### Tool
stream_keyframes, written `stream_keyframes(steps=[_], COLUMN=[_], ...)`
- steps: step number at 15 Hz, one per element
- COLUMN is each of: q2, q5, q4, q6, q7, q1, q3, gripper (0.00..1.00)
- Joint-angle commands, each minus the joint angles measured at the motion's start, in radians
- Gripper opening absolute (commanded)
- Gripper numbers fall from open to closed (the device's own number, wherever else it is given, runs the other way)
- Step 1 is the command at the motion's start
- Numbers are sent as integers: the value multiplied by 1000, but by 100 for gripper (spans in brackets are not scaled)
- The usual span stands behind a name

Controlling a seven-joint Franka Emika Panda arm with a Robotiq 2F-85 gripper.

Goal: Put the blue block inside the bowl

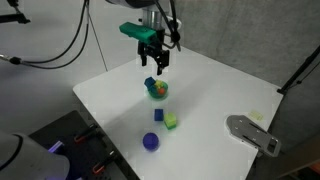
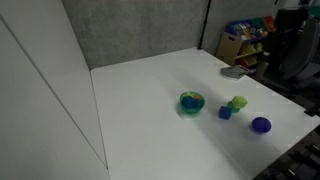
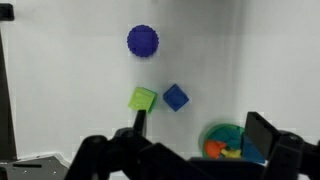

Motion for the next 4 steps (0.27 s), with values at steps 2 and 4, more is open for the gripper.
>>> stream_keyframes(steps=[2,4], q2=[-51,-40], q5=[-7,1], q4=[15,8], q6=[-90,-66], q7=[-22,-1], q1=[-16,-15], q3=[17,20], gripper=[100,100])
